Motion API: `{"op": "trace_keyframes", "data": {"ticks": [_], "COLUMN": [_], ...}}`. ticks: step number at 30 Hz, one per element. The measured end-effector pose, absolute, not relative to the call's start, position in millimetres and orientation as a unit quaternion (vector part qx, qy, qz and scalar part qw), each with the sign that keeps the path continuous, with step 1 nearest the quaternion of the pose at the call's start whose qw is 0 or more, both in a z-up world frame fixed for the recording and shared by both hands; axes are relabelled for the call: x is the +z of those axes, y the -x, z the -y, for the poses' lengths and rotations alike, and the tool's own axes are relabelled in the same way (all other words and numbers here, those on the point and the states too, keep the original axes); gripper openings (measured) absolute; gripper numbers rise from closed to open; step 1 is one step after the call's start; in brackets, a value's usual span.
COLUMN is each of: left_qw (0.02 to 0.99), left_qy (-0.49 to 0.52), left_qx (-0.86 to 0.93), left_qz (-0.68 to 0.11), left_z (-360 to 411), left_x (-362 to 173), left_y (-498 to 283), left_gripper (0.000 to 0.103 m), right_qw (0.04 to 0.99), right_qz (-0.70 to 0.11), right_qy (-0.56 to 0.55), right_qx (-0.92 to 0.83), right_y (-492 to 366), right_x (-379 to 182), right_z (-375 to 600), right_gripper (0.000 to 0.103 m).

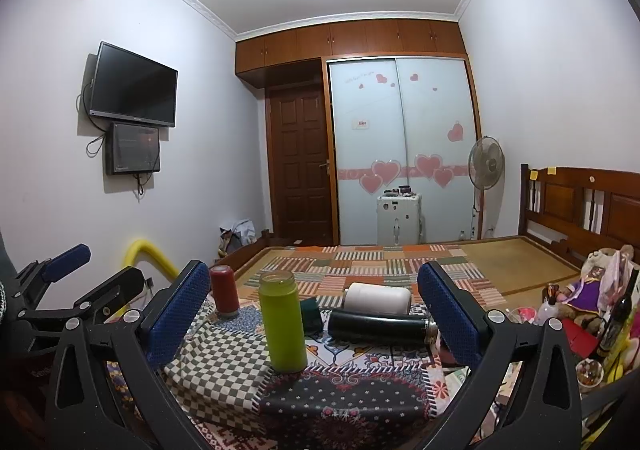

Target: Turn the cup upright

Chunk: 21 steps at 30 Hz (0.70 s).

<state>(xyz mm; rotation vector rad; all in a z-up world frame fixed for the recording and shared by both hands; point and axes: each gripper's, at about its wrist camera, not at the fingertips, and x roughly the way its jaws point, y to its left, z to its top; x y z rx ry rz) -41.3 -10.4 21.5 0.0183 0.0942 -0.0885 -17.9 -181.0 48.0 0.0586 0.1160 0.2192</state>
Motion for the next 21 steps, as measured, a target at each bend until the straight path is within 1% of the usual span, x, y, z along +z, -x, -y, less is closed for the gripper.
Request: {"op": "trace_keyframes", "data": {"ticks": [21], "left_qw": [0.997], "left_qy": [-0.006], "left_qx": [-0.049], "left_qz": [-0.055], "left_z": [11.7], "left_x": [18.8], "left_y": [36.6], "left_gripper": [0.103], "right_qw": [0.992], "right_qz": [-0.053], "right_qy": [-0.030], "right_qx": [0.108], "right_y": [18.6], "right_x": [51.5], "right_z": [180.0], "right_gripper": [0.103]}}
